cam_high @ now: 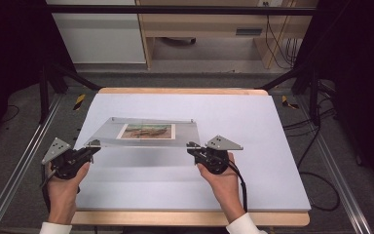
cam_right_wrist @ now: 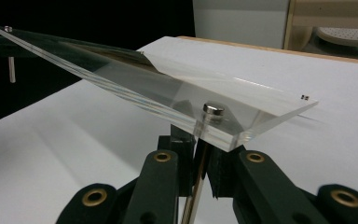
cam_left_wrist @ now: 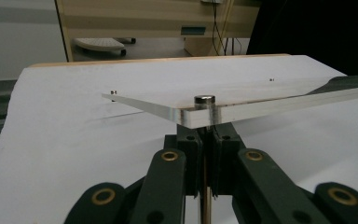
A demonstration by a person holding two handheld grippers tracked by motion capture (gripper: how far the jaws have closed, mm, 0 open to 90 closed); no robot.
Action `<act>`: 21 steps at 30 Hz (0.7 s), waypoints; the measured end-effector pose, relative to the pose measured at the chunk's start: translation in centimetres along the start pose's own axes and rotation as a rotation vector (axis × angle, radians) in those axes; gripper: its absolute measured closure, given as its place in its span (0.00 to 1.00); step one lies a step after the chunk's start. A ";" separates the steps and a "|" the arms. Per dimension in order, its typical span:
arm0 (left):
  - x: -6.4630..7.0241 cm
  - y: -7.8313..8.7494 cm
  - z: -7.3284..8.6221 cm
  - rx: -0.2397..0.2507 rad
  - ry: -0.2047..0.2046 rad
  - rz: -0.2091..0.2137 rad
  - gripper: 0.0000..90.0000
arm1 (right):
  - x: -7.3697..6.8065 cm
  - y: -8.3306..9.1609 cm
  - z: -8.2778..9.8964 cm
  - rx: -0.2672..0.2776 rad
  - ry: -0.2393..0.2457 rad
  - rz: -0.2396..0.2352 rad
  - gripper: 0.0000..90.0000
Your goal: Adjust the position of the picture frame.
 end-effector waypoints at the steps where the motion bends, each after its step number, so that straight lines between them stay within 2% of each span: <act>1: 0.0 0.0 0.0 0.001 0.000 0.000 0.93 | 0.1 0.1 0.0 0.001 0.001 -0.001 0.91; 21: 1.4 0.0 -0.8 0.029 -0.016 0.009 0.93 | 0.8 1.2 -0.6 0.014 -0.006 0.002 0.91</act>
Point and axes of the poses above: each handheld gripper's, and its own axes: y roughly backward along the jaws, z roughly out of its underside, x roughly to its right, the point moved 2 cm from there along -y, roughly forward along the jaws, and after that the axes turned 3 degrees about -y, right-handed, at the moved point
